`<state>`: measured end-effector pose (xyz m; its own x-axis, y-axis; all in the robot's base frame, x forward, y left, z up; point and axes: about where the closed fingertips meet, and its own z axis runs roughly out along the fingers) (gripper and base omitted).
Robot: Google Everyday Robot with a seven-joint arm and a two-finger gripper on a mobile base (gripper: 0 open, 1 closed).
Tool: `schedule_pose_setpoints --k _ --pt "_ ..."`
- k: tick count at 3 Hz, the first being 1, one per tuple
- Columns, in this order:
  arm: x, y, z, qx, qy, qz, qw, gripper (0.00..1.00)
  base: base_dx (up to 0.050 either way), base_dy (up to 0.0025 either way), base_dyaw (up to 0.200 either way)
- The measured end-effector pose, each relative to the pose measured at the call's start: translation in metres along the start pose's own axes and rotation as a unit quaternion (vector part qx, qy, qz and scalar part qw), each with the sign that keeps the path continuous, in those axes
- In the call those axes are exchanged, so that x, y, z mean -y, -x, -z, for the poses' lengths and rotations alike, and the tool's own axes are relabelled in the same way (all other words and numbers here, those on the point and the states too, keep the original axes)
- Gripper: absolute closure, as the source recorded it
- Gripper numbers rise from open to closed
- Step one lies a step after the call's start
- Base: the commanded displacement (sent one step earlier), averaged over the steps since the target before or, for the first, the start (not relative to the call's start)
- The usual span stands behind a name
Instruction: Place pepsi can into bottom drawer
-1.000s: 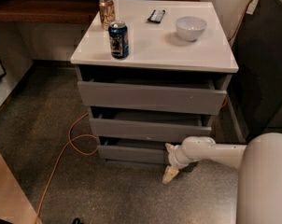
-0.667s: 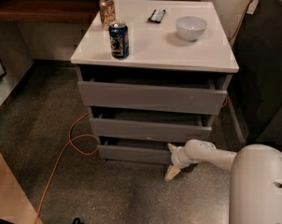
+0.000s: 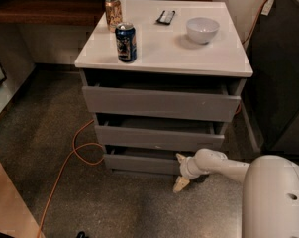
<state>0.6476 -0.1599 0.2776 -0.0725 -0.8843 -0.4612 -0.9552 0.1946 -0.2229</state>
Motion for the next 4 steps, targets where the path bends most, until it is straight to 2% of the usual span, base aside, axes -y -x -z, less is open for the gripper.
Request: schedule_pose_setpoints --k 2,4 --pt "0.008 -0.010 -0.038 0.006 -0.009 0.003 0.9999 0.00 0.000 0.00000 0.000" --pt "0.028 -0.029 -0.066 -0.004 -0.036 0.004 0.9993 0.00 0.000 0.00000 0.000"
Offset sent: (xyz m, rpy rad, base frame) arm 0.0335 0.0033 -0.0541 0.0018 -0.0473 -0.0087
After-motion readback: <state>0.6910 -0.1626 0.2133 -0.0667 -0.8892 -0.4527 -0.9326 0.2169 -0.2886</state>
